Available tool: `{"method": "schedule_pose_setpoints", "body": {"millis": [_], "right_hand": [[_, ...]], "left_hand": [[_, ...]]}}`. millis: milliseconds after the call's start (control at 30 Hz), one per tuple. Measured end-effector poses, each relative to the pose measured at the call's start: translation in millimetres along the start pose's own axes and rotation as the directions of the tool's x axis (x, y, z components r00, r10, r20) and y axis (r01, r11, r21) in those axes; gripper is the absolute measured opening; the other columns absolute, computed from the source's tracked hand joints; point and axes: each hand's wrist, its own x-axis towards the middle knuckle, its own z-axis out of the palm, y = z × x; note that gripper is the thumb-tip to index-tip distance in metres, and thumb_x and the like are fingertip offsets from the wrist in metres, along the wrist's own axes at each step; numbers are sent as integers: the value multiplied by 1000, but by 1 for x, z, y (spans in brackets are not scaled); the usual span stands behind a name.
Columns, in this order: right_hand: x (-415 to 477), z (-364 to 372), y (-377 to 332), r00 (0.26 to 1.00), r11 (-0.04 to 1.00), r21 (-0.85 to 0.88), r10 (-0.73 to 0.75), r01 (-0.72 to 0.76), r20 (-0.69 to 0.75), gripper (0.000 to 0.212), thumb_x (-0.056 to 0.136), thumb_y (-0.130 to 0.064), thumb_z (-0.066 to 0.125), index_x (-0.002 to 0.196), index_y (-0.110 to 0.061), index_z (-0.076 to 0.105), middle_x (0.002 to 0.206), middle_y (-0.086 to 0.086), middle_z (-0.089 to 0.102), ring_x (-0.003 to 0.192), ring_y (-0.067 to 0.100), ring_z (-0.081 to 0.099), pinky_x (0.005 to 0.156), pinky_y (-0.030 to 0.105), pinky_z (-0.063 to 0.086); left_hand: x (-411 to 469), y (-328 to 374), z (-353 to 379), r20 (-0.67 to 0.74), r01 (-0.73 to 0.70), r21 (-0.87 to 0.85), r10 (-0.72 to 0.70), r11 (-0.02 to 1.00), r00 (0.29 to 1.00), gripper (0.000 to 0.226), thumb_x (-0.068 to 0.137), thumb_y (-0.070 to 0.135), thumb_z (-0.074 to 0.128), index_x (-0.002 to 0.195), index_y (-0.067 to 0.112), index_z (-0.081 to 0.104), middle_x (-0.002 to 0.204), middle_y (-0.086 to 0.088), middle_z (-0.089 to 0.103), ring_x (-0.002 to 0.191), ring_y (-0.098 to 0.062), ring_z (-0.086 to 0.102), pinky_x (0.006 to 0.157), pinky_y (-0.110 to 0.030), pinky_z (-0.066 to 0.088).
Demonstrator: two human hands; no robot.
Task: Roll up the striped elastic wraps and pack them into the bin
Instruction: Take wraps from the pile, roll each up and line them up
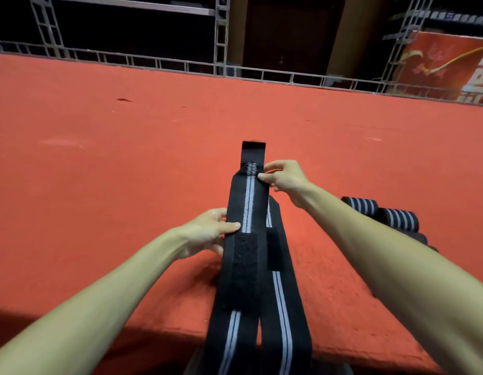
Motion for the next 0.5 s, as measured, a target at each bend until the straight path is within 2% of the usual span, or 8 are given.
{"method": "schedule_pose_setpoints", "body": {"millis": [67,167,233,333,433,500], "right_hand": [[18,7,11,1000,998,-67,-5,7,20,16,84,-1,69,101,-3,68,82,5,63,59,10,53,44,14,40],[45,21,30,999,985,-169,-14,20,33,22,81,-3,73,103,0,70,85,7,67,60,11,58,54,21,48],[61,31,45,1000,973,-231,-4,11,28,21,80,-7,75,101,-3,71,85,6,67,70,13,61,66,24,52],[81,46,69,1000,937,-349,-1,8,20,21,80,-14,77,99,-7,73,91,1,67,82,10,60,71,15,44],[96,62,97,1000,918,-396,30,-29,-3,11,79,-18,77,88,-13,73,95,7,72,83,17,65,77,26,52],[102,71,113,999,892,-449,46,-46,-10,10,78,-22,77,85,-16,73,95,9,73,90,23,67,83,34,54]], "left_hand": [[17,-13,-3,-111,-7,61,14,998,994,23,97,14,54,119,13,56,88,-4,68,61,-12,61,48,-23,44],[42,-35,-8,-257,-16,162,58,987,965,18,94,8,55,112,9,57,93,-8,68,61,-8,65,49,-22,47],[57,-50,-14,-333,4,304,102,953,937,17,91,13,59,107,16,55,97,-7,70,74,-15,66,54,-27,47],[76,-71,-20,-423,35,466,188,884,886,32,84,18,64,108,25,45,85,3,63,76,-12,57,68,-29,38],[88,-86,-19,-461,55,613,301,788,834,47,80,25,68,116,31,39,91,8,50,90,-11,46,81,-28,27],[94,-93,-21,-459,52,676,366,735,810,46,80,28,68,120,30,45,102,9,45,100,-10,43,84,-25,25]]}}
